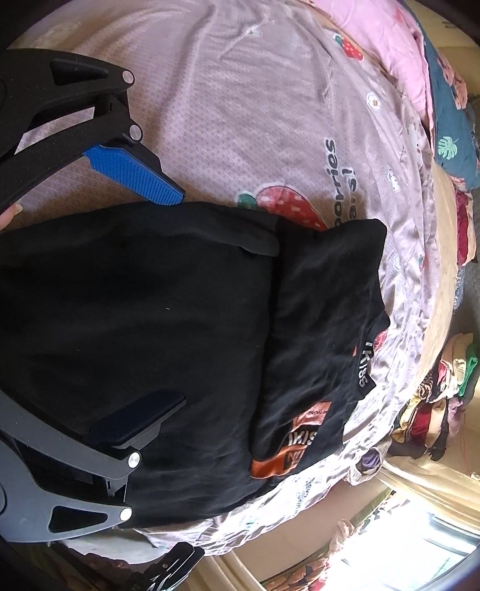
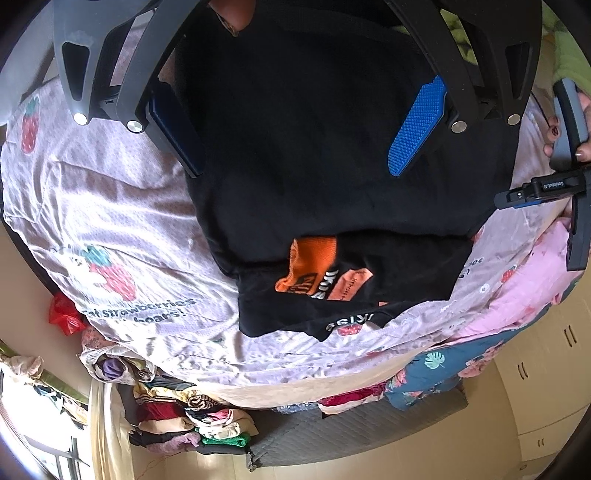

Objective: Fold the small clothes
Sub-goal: 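Close both grippers on the hem edge of the black shirt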

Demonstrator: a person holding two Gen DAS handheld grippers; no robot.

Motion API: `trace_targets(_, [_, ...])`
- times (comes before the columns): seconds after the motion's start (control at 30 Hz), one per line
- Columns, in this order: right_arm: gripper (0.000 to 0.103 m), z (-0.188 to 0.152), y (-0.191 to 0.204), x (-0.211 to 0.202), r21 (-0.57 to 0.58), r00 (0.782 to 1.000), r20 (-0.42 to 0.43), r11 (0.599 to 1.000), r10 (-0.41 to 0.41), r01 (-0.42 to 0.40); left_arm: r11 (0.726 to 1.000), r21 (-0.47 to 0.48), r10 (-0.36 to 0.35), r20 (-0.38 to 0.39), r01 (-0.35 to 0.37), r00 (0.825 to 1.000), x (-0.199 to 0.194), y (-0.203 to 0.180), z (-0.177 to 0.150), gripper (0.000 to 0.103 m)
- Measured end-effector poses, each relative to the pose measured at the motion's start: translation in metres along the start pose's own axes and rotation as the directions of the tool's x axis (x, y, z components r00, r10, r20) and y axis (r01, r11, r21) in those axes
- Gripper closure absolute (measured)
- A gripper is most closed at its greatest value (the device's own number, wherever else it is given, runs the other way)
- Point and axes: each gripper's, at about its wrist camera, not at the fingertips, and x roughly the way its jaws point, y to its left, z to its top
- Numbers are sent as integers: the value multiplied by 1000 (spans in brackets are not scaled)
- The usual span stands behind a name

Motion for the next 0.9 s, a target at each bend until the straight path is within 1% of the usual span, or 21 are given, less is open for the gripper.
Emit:
trace_targets(0.23, [5,-15,-8,-4,-4,1000,-18,1000,-10,10,999,16,35,-22,-34,999,-7,9,-14,10])
trace_targets(0.37, [5,-22,-13,-8,3,1000,-17,1000,-10,10,1000,-4,23,-46,-23,999,-10,18,-22,10])
trace_targets(0.5, [5,-27,-16,-10,6,1000,-22,1000,-7,7,1000,-3,28,-52,-29,998,-14,25,-33,10])
trace_targets(0.53, [5,-27,-17,-10,4,1000,-25,1000,-4,4,1000,-4,27,-51,-27,998,-14,25,-35,11])
trace_targets(0.57, [5,-29,-18,-11,-1,1000,-29,1000,2,-2,1000,-9,24,-51,-24,998,-16,26,-38,14])
trace_targets(0.63, [5,-31,-18,-11,-10,999,-35,1000,1,-1,1000,-14,13,-57,-13,998,-17,29,-42,30])
trace_targets(0.67, [5,-33,-18,-11,-15,999,-40,1000,-3,2,1000,-17,9,-58,-10,998,-18,30,-43,36])
trace_targets(0.7, [5,-35,-18,-11,-17,999,-43,1000,-4,3,1000,-22,4,-59,-6,998,-19,31,-45,48])
trace_targets(0.73, [5,-36,-19,-11,-18,999,-45,1000,-4,3,1000,-26,-7,-66,5,998,-19,32,-46,55])
trace_targets(0.77, [5,-38,-20,-11,-18,999,-48,1000,-3,2,999,-31,-15,-75,12,997,-19,33,-48,57])
trace_targets(0.83, [5,-42,-21,-11,-20,999,-51,1000,-4,3,999,-35,-29,-95,26,995,-18,34,-54,68])
trace_targets(0.9, [5,-45,-23,-13,-22,999,-54,1000,1,-2,999,-35,-44,-120,40,992,-16,34,-60,70])
